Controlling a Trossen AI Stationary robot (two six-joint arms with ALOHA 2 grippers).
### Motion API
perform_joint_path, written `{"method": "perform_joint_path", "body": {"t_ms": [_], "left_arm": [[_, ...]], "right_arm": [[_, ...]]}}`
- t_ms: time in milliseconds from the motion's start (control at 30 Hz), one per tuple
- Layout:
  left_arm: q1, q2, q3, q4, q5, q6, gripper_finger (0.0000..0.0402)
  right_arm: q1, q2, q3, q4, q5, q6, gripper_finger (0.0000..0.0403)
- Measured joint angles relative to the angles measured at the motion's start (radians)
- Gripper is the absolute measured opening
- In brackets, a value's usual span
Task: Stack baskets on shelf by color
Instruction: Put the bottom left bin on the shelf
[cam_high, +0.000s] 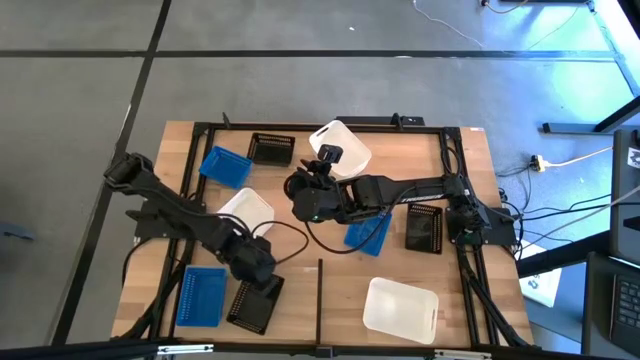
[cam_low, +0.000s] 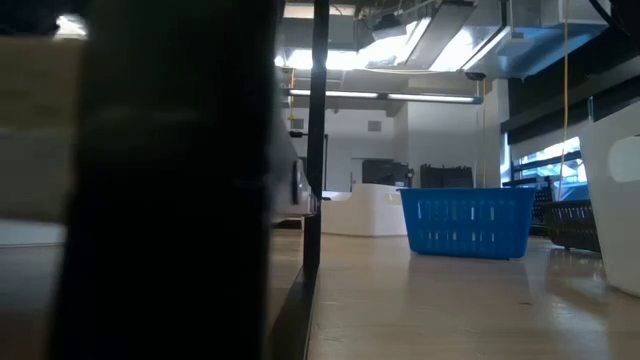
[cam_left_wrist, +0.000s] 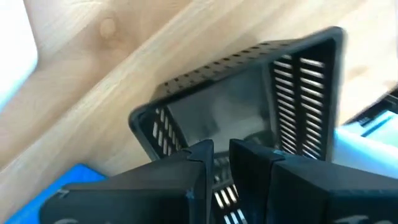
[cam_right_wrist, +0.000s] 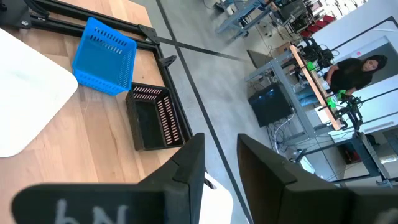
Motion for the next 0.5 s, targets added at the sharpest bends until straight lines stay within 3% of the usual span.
{"method": "perform_joint_path", "body": {"t_ms": [500], "left_arm": [[0.003,0.010,0.000,-0.065,-0.102,-0.030,0.0042]], "right_arm": [[0.000,0.000,0.000,0.000,-0.001,0.000,0.0097]]}}
